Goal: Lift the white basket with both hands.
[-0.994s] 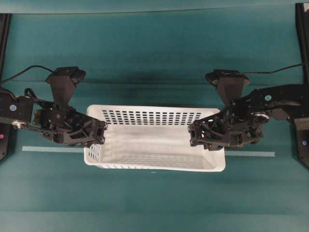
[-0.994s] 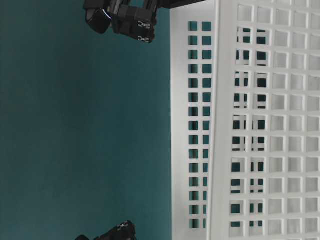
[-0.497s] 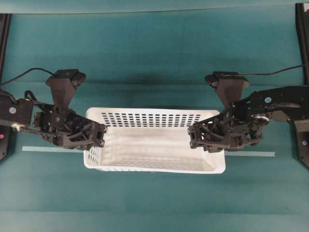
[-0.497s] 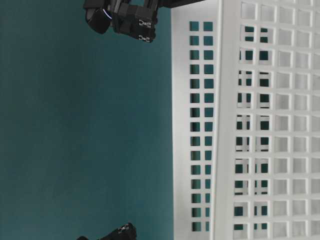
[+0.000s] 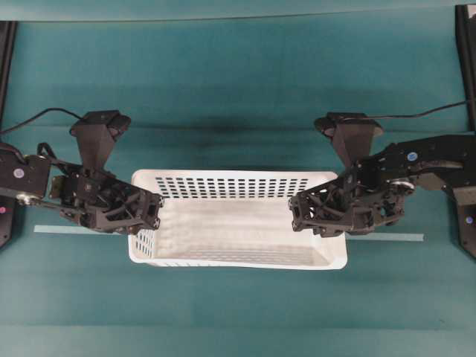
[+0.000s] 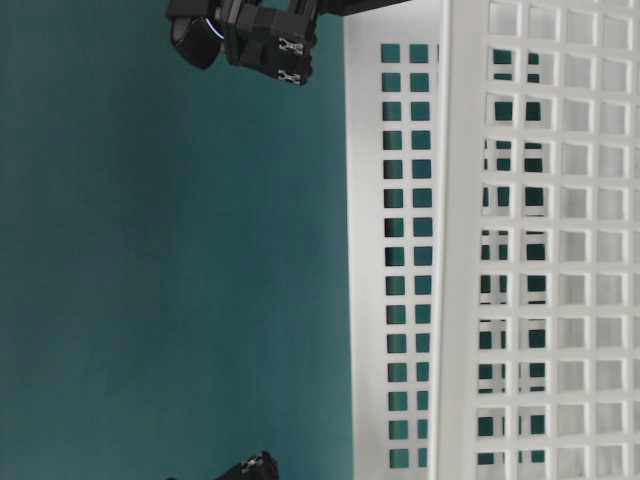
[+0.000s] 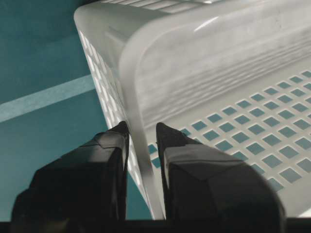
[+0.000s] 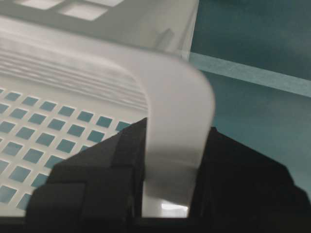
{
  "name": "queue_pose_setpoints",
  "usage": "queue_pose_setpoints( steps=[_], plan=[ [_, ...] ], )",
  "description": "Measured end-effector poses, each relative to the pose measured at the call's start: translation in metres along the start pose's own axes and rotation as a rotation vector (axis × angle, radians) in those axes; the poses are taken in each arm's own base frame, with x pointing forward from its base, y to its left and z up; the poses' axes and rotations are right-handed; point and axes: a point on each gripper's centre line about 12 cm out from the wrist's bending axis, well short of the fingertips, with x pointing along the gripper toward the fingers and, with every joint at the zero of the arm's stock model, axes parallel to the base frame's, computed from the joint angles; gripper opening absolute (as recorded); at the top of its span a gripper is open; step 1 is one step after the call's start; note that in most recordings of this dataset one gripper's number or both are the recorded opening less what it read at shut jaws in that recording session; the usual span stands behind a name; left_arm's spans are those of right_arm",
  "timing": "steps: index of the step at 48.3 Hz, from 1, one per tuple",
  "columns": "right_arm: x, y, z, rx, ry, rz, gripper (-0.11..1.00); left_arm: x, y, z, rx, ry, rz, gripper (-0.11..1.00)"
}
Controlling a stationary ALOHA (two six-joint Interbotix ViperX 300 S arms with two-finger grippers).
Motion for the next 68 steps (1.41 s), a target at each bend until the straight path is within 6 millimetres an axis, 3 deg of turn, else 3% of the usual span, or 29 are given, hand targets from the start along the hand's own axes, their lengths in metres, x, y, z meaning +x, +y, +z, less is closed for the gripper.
queue_pose_setpoints(
  steps=[18, 60, 64, 68],
  plan=[
    [0.004, -0.001, -0.002, 0.011, 0.013, -0.012, 0.19, 0.003, 0.011, 0.0, -0.005, -0.001, 0.02, 0.12],
    [0.009, -0.006, -0.002, 0.005, -0.002, 0.01, 0.2, 0.005, 0.007, 0.003, 0.021, -0.01, -0.04, 0.11],
    [0.01, -0.007, -0.002, 0.004, -0.003, 0.006, 0.28, 0.005, 0.007, 0.003, 0.025, -0.011, -0.04, 0.11],
    [0.012, -0.01, -0.005, -0.023, -0.002, -0.002, 0.47, 0.006, 0.008, 0.003, 0.026, -0.011, -0.037, 0.12]
  ],
)
